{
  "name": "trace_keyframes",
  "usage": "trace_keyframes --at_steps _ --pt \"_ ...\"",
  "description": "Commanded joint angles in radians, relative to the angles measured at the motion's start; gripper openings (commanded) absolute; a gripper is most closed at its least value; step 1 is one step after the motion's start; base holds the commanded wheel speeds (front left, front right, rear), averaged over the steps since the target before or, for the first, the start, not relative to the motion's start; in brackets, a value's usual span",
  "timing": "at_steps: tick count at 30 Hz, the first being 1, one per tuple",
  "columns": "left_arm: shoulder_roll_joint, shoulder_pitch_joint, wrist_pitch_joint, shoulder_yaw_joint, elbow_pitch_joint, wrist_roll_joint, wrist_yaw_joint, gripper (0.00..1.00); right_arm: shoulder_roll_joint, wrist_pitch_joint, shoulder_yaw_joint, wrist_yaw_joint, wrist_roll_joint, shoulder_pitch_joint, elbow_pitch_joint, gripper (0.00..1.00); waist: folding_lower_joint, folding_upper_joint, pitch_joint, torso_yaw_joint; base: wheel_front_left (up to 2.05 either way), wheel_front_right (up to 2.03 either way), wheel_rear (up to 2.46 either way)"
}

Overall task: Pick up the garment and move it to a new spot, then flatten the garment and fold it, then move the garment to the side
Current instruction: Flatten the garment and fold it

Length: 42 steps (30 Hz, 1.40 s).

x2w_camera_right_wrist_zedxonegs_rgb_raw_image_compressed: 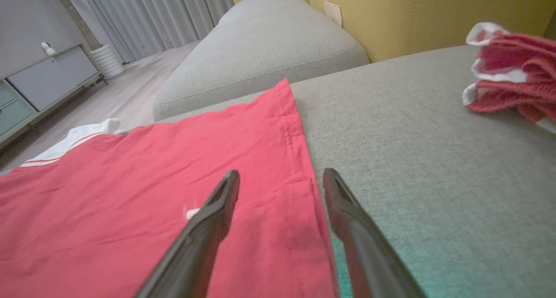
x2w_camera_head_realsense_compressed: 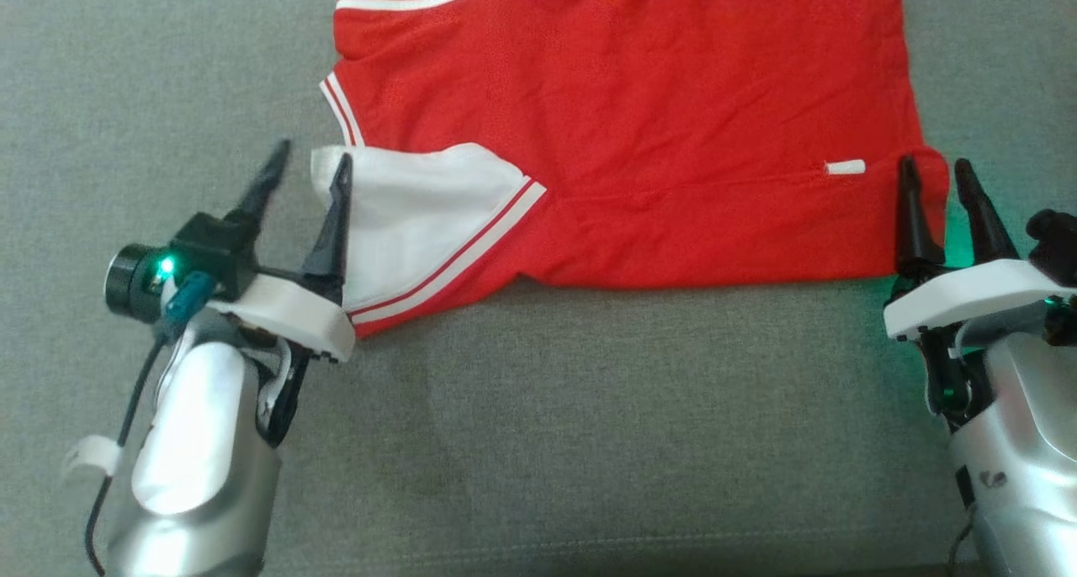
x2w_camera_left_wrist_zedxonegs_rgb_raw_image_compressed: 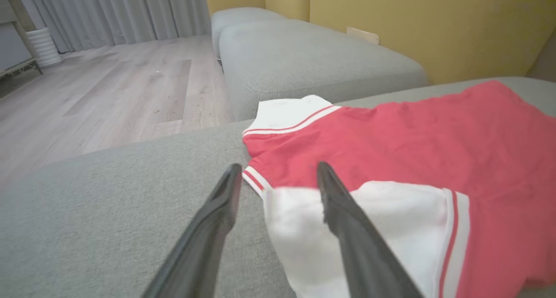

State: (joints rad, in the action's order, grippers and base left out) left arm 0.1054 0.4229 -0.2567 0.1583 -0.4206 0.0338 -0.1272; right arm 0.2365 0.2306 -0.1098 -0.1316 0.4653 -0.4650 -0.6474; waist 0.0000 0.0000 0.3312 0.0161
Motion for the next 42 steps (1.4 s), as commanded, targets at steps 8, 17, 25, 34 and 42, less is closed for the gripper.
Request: trace_keyframes --at_steps 8,17,25,34,42 --pt "-0.032 -0.155 -0.005 -0.106 0.045 0.137 0.015 1.00 -0.003 0.030 0.031 0.001 0.022 0.088 0.101 1.00 0.0000 0.0000 -0.079 -0.004 0.00 0.00 0.00" --pt "-0.055 -0.229 0.015 -0.048 -0.088 0.389 0.029 1.00 -0.055 0.031 0.080 0.001 0.036 0.197 0.181 1.00 0.0000 0.0000 -0.104 -0.018 0.00 0.00 0.00" --pt "-0.055 -0.171 0.006 -0.005 -0.116 0.421 0.062 1.00 -0.054 0.031 0.083 0.001 0.019 0.193 0.195 1.00 0.0000 0.0000 -0.086 -0.033 0.00 0.00 0.00" --pt "-0.055 -0.242 -0.005 -0.029 0.097 0.447 0.137 1.00 -0.056 0.031 0.089 0.001 0.012 0.207 0.200 1.00 0.0000 0.0000 -0.093 -0.037 0.00 0.00 0.00" --pt "-0.055 -0.284 0.006 0.045 0.023 0.428 0.187 1.00 -0.060 0.031 0.082 0.001 0.011 0.203 0.203 1.00 0.0000 0.0000 -0.091 -0.045 0.00 0.00 0.00"
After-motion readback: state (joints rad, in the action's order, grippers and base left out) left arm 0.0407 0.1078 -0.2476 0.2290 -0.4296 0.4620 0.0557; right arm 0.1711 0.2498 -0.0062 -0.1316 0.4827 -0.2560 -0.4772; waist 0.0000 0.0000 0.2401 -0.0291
